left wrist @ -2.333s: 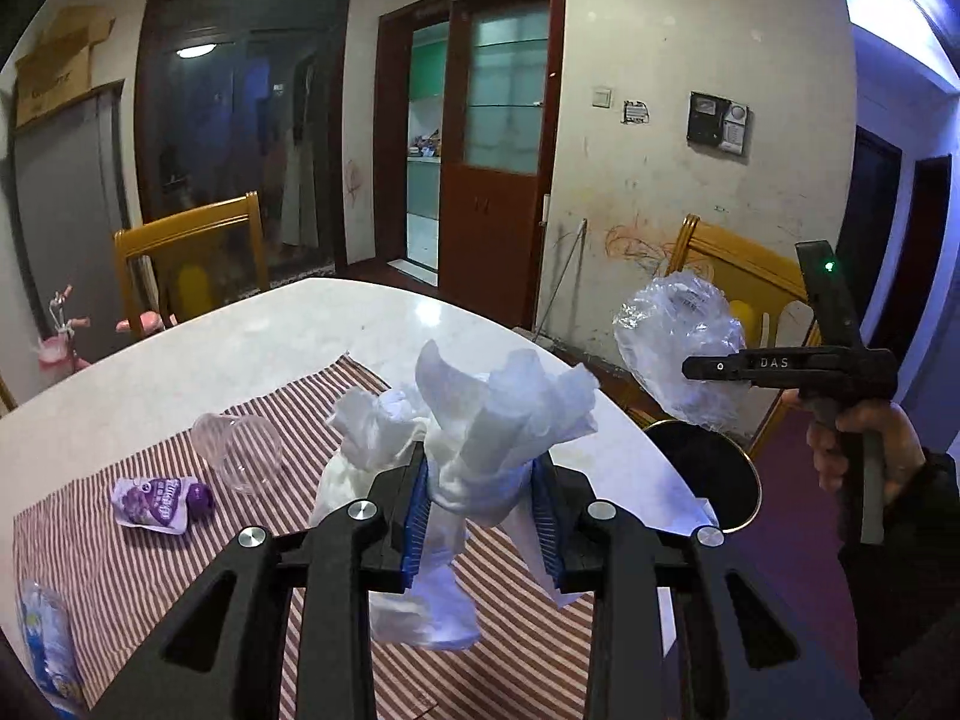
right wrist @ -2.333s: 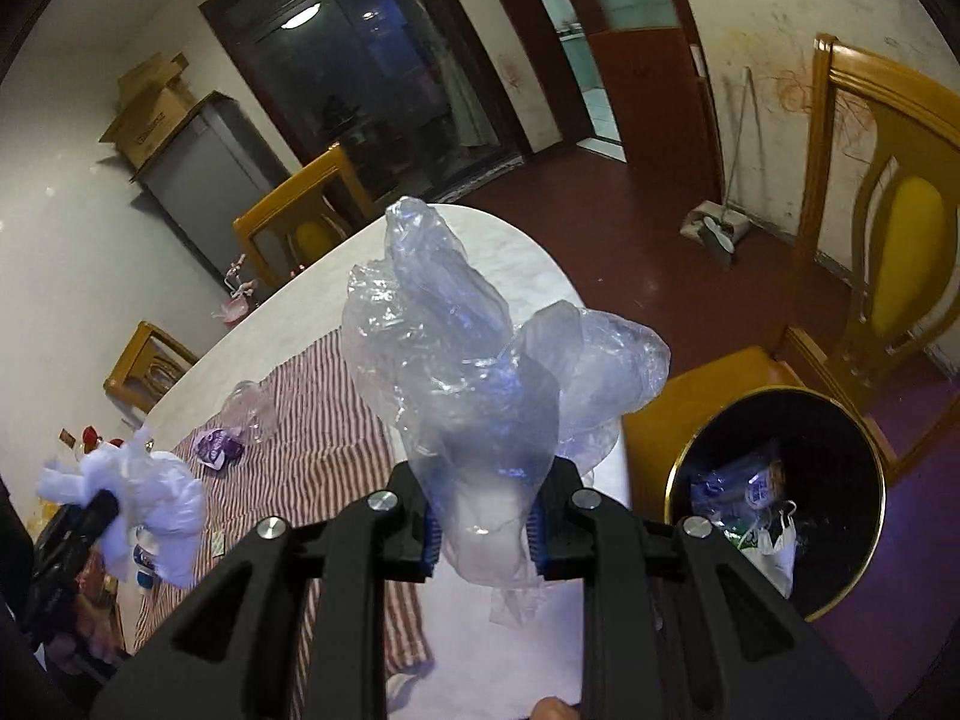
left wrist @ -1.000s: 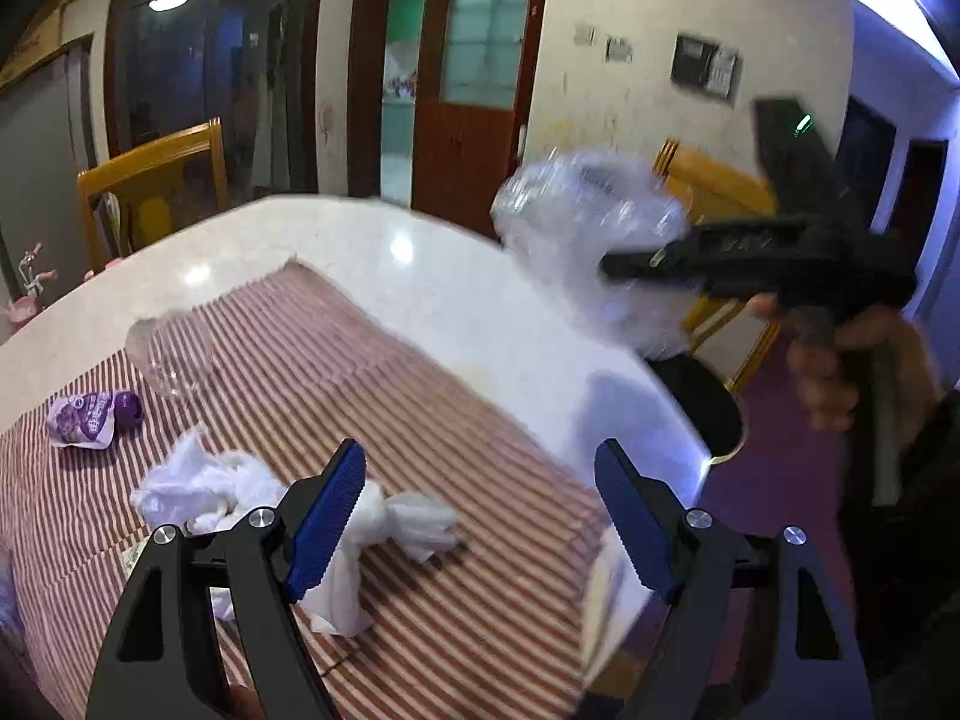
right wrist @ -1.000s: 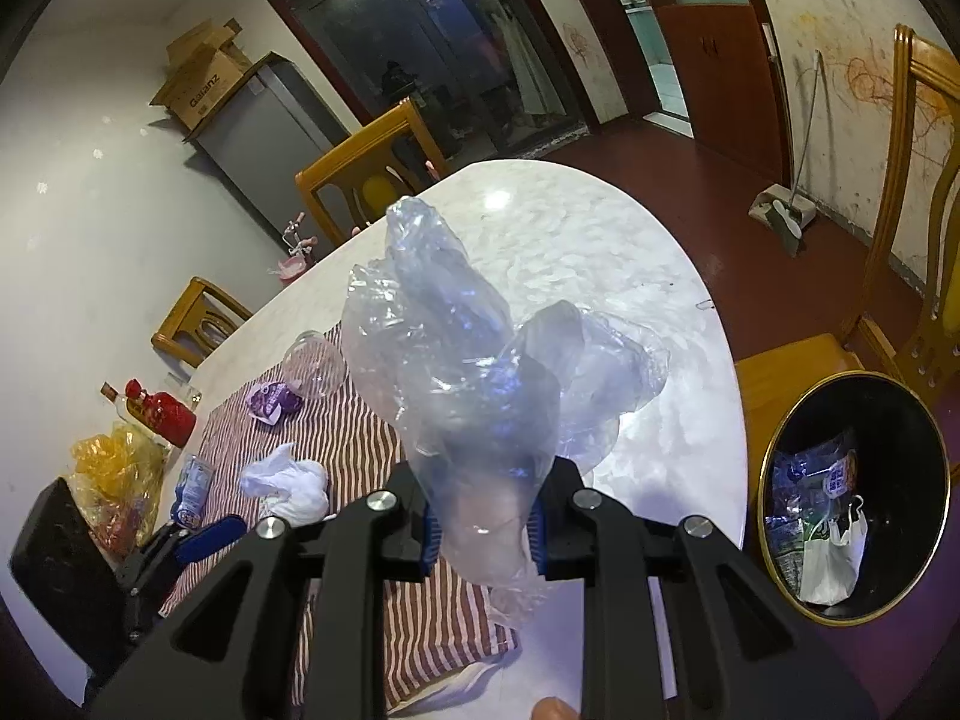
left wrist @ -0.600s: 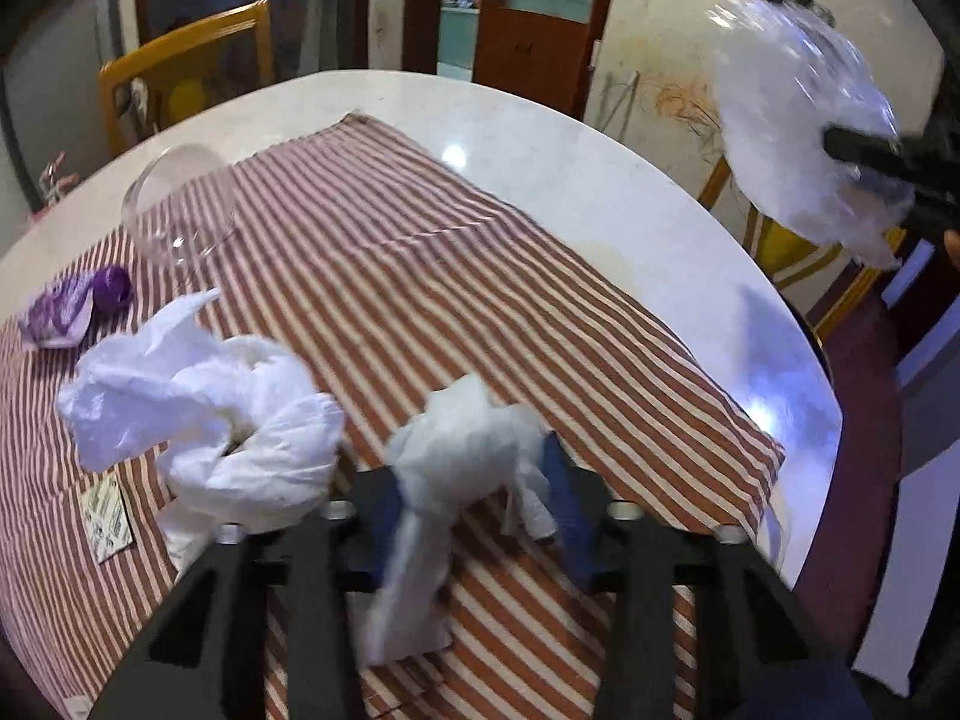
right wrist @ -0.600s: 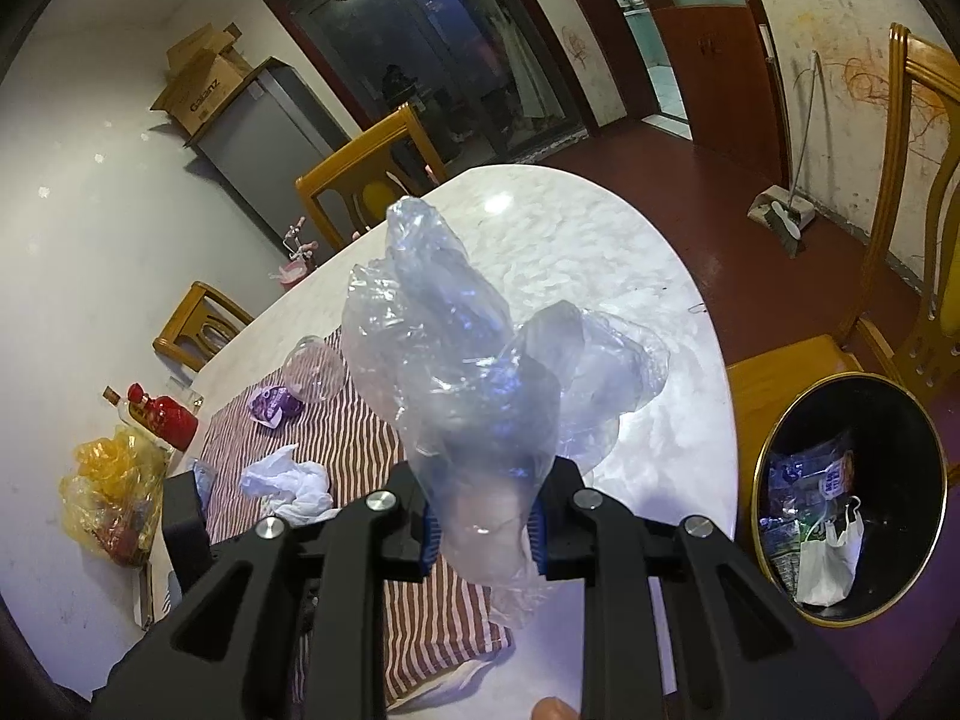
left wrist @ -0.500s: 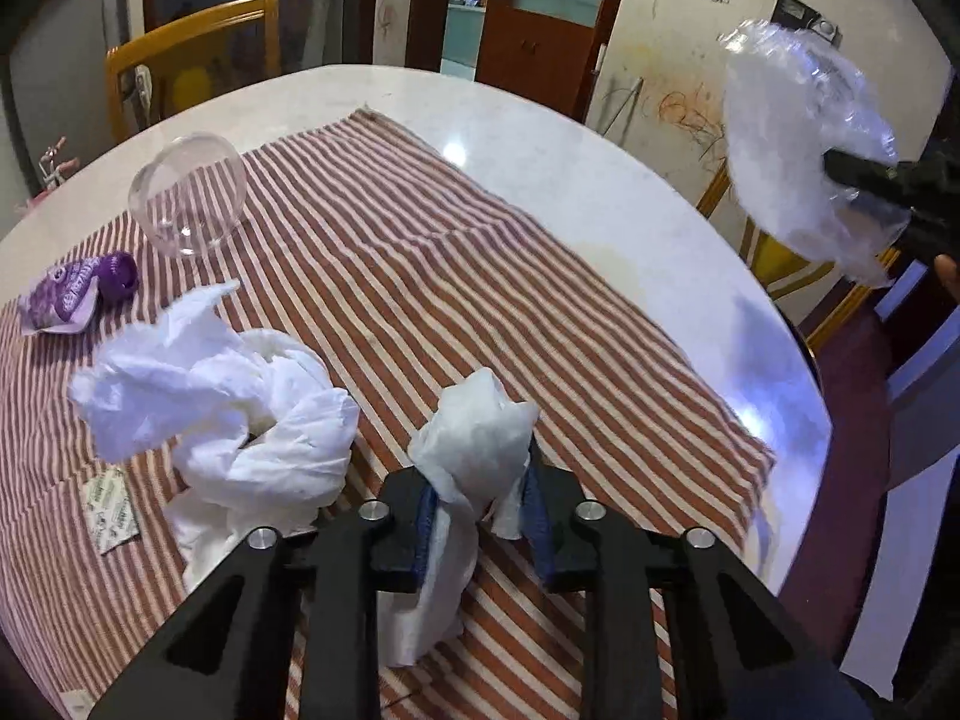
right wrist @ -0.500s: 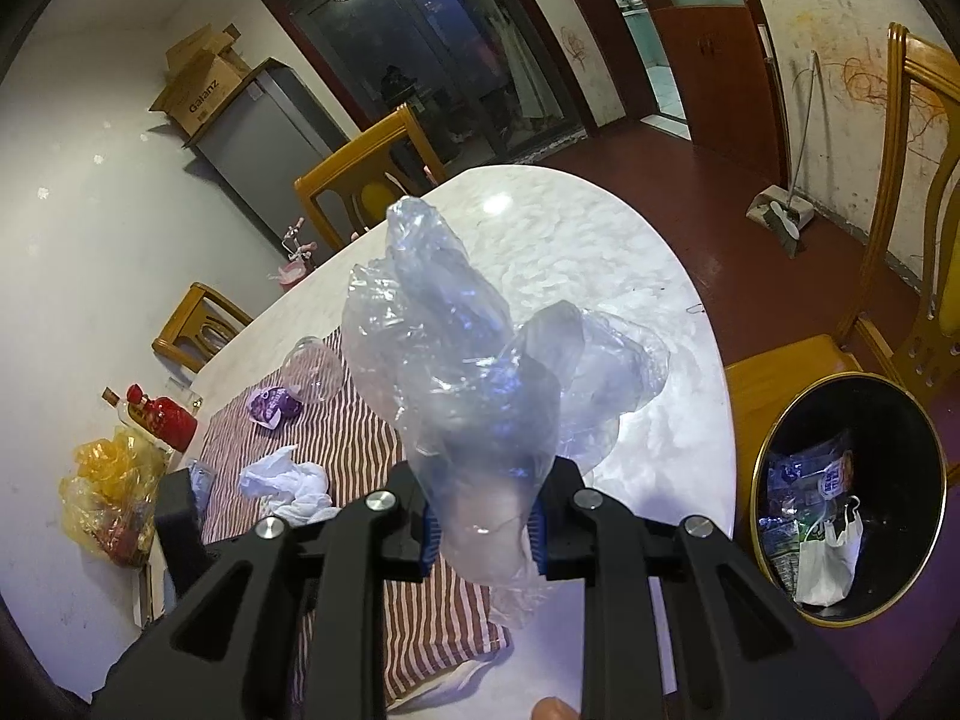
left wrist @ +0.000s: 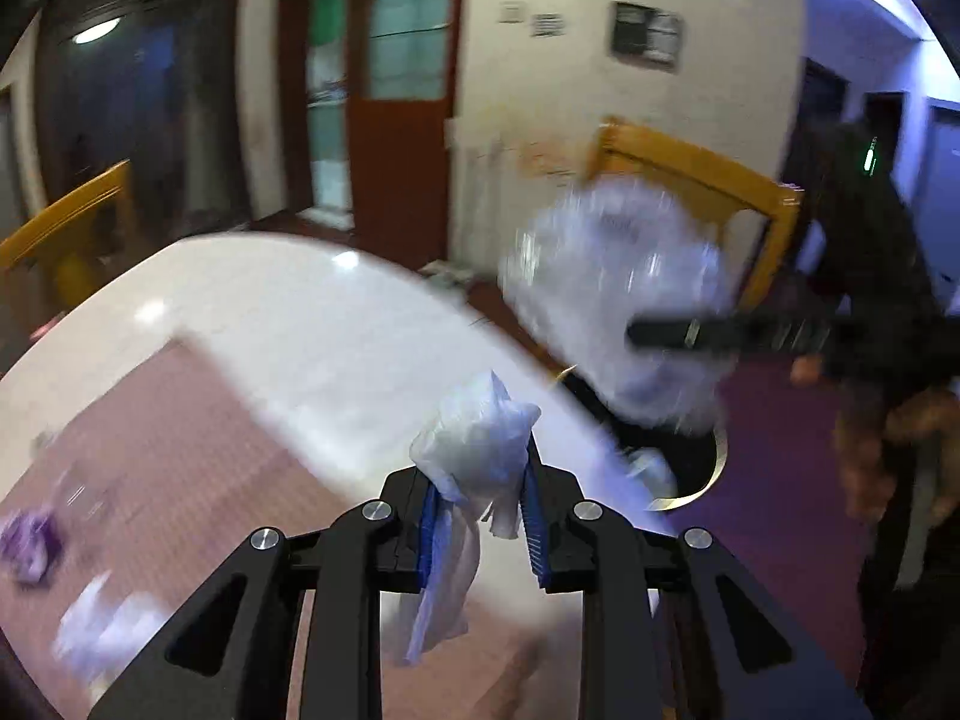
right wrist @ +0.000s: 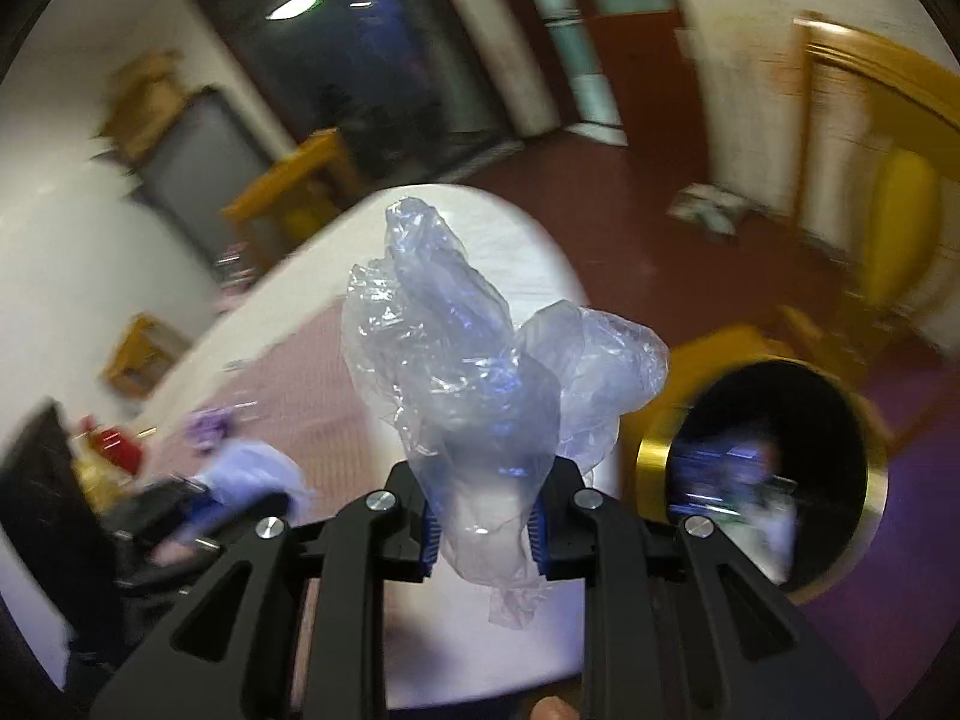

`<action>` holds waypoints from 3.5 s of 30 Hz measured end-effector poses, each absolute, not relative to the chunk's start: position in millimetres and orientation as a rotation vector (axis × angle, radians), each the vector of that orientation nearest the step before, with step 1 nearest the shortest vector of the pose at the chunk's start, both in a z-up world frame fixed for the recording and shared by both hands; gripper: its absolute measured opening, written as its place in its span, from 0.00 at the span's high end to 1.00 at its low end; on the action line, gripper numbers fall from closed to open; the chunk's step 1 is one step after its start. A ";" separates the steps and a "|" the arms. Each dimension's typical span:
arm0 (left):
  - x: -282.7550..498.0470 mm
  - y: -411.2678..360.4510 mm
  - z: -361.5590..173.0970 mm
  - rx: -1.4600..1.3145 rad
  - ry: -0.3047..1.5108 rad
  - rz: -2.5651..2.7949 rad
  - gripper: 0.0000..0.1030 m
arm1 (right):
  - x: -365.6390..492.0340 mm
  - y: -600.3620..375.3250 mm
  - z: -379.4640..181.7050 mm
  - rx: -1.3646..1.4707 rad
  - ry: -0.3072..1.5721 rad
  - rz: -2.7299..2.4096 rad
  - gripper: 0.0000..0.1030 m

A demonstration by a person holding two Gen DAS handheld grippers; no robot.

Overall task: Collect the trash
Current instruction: 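Carry both items to the bin and open both tools over it, then grasp the blue bottle with the left tool while the right tool grasps tissues, then carry the bottle and tissues to the bin and open both tools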

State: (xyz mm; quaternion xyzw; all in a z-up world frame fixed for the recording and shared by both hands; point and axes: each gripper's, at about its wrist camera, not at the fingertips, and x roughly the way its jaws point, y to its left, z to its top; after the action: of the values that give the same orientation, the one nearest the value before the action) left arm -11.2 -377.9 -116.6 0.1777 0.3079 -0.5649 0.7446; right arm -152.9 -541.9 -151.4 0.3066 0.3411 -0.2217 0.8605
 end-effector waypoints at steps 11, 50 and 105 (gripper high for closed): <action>-64.7 -566.9 -184.2 0.544 0.822 -1.407 0.70 | -204.4 -661.1 -287.7 0.868 0.976 -0.678 0.31; 99.6 27.4 -126.5 0.239 0.665 -0.039 0.05 | 100.8 -260.3 -196.2 0.179 1.013 0.085 0.19; 86.8 -178.8 -113.2 0.289 0.691 -0.720 0.47 | -53.3 -473.3 -128.5 0.464 0.758 -0.345 0.70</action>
State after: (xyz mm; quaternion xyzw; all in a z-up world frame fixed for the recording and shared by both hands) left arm 86.8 -178.8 -113.2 0.1380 0.3302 -0.3441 0.8680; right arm -53.3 -473.3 -128.5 0.2231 0.3650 -0.1660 0.8885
